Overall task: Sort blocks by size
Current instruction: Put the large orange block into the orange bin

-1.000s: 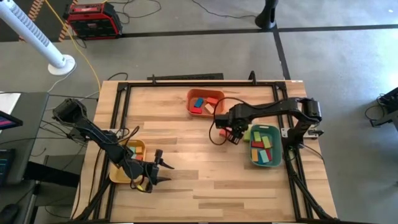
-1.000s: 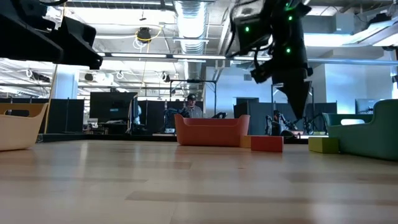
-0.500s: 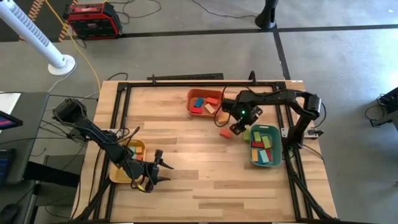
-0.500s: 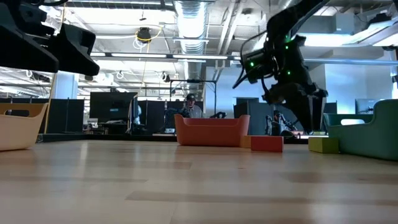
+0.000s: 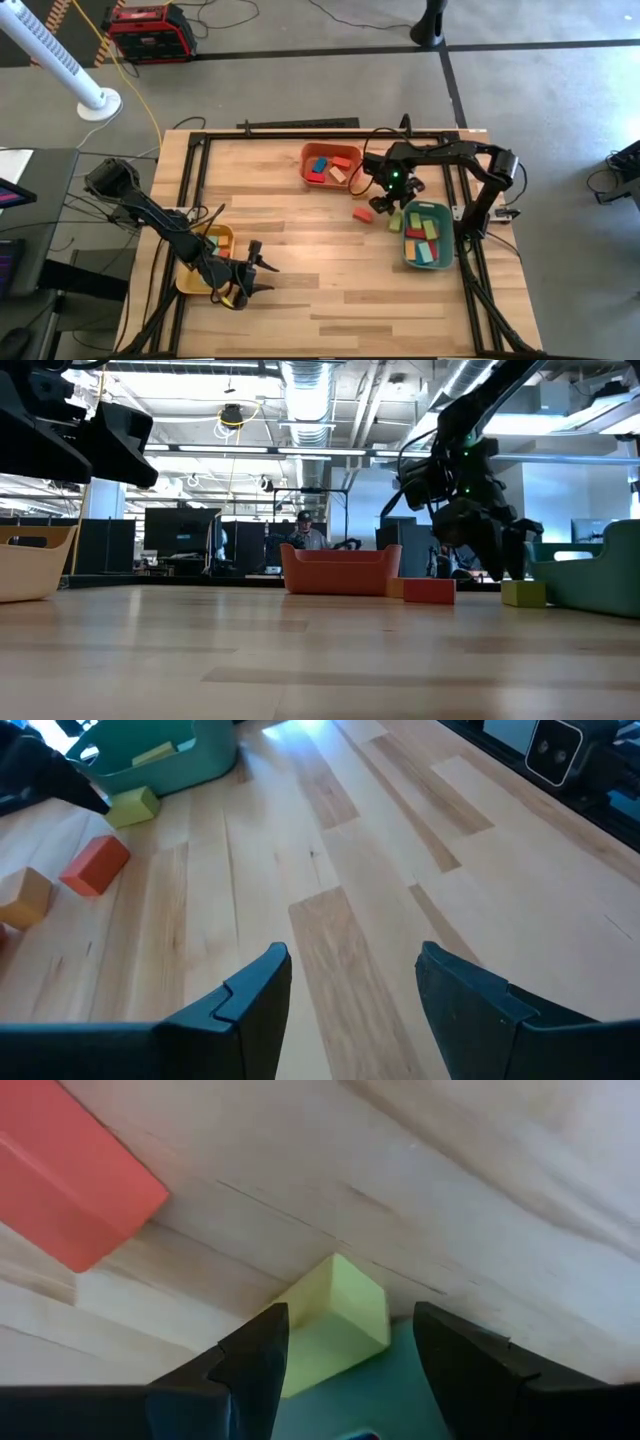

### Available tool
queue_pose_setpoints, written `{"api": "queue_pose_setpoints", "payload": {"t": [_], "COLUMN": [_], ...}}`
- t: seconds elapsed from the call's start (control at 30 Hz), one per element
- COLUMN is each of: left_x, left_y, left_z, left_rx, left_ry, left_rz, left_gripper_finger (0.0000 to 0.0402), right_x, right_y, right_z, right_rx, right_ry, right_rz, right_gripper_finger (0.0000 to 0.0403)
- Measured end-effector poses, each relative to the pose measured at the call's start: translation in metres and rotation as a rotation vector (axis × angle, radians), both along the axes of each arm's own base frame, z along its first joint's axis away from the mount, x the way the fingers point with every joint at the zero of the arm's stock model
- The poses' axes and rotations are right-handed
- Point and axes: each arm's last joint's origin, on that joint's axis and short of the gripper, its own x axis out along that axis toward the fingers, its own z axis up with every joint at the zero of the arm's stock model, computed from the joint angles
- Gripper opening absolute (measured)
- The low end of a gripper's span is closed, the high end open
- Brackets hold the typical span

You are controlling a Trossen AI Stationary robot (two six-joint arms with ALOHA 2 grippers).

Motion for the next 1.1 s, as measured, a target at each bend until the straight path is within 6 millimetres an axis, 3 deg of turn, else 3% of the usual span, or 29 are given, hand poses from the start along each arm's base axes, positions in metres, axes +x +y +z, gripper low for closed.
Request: {"api": "queue_pose_setpoints", "payload": {"t": [0.43,0.77,0.97,1.1], "left_x": [-0.001,0.001,0.007,0.013], "left_y": [0.000,0.003,0.011,0.020], "left_z": [-0.001,-0.001,-0.001,-0.001], "left_rx": [0.013,0.015,0.037,0.061], "left_ry": [0.012,0.013,0.010,0.005], "left_rz": [-0.001,0.009,0.041,0.080], "left_gripper_finger": [0.0206,0.0206,0.0206,0.0206], "right_x": [0.001,0.033,0.034,0.045], "right_y": [0.005,0.025,0.030,0.043], "right_z": [-0.001,-0.001,0.005,0.014], "right_rx": [0.007,0.091,0.087,0.061], "right_ry": [0.009,-0.291,-0.246,-0.265], "right_rz": [0.005,0.088,0.108,0.159], "right_gripper_finger": [0.0250,0.0250,0.0250,0.0250]}}
